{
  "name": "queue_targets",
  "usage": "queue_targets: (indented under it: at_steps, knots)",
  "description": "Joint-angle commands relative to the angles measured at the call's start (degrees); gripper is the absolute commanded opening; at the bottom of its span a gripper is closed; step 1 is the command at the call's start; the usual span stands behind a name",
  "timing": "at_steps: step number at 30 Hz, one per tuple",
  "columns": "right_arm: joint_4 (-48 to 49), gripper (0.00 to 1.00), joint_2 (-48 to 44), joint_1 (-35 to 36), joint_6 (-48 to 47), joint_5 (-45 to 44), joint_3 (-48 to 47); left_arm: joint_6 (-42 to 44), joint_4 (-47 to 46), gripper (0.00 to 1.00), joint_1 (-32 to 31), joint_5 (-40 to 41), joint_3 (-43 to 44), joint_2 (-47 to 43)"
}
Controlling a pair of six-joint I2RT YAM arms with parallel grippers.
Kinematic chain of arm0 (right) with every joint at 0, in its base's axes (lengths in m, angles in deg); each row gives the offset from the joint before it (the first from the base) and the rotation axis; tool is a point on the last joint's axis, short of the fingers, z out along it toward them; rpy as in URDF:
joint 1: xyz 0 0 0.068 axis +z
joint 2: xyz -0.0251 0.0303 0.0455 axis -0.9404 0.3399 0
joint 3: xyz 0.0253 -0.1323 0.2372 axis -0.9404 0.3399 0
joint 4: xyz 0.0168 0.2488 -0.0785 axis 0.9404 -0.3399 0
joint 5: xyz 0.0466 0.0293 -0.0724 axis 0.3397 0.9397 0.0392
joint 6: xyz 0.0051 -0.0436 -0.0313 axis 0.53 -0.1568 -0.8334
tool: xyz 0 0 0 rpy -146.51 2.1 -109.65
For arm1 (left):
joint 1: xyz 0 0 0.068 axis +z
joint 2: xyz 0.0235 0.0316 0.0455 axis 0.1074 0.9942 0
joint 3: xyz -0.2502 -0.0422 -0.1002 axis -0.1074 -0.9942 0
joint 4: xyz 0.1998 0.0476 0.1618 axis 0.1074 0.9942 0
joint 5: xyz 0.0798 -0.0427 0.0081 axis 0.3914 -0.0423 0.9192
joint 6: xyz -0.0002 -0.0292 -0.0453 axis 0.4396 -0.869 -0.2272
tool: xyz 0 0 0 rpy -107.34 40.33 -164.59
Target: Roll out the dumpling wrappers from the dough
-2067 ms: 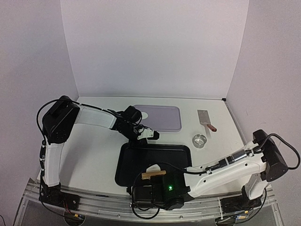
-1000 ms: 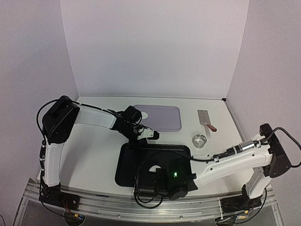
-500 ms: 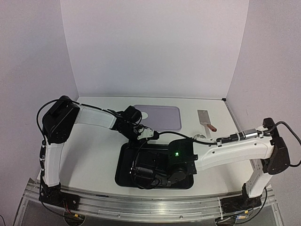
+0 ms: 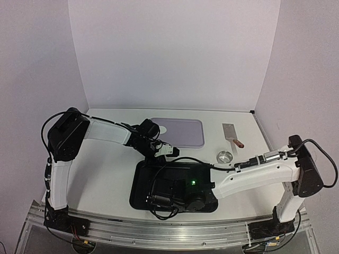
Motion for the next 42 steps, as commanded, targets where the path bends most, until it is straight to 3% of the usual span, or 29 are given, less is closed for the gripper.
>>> queue_targets:
  at_steps: [1,9,17,26,35,42]
  knots:
    - [-0.74,0.00,2.89,1.49,-2.43,10.43,4.94,3.16,-1.40,0.00,0.32,6.73,0.74,1.58]
    - [-1.58,0.00,0.55,6.15,2.20,12.93,10.99,3.76,-1.32,0.00,0.59,7.04,0.62,1.56]
    - [1.11,0.00,5.62,2.63,-1.13,13.49,9.35,3.94,-1.31,0.00,0.60,7.53,0.98,1.87]
    - [-2.92,0.00,-0.08,7.39,7.96,14.29,13.81,4.02,-1.57,0.00,0.59,7.59,1.10,1.81]
    - [2.86,0.00,6.13,-1.47,-1.05,14.94,10.72,4.28,-1.39,0.00,0.56,8.09,1.14,1.68]
    - [-1.90,0.00,1.93,6.13,7.02,15.39,11.97,3.97,-1.86,0.00,0.66,7.93,1.02,1.75]
